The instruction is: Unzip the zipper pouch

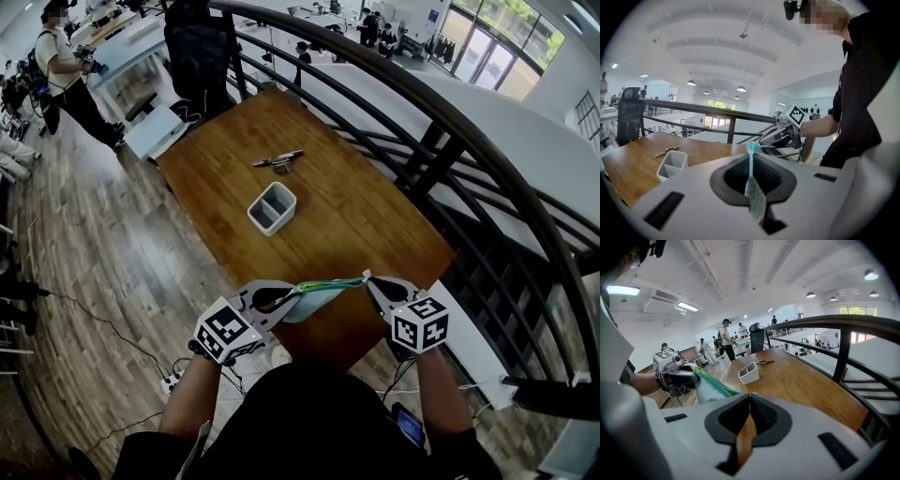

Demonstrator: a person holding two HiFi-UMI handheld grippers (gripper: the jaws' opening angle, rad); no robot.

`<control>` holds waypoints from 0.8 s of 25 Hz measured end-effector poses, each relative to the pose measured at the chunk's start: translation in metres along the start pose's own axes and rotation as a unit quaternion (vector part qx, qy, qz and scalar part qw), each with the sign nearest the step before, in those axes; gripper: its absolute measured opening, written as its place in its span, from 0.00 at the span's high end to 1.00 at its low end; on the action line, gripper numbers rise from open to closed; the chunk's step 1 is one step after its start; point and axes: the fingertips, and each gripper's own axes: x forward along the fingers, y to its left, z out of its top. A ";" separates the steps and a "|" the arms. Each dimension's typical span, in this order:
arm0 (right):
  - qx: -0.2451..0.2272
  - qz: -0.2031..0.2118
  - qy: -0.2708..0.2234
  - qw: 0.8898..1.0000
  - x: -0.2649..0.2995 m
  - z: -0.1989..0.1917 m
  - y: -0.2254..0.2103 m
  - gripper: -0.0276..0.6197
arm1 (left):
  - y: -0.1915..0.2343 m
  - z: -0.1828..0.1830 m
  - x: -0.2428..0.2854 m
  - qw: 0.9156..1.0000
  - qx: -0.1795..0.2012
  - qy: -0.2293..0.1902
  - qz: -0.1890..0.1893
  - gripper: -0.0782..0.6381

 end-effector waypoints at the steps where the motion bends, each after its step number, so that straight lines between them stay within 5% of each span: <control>1: 0.003 -0.003 -0.005 1.000 0.000 0.002 -0.001 0.95 | 0.002 0.000 0.002 1.000 -0.003 -0.003 0.003 0.87; 20: 0.007 -0.048 -0.058 0.997 0.002 0.046 -0.032 0.95 | 0.064 0.012 0.047 0.996 -0.062 -0.039 0.055 0.86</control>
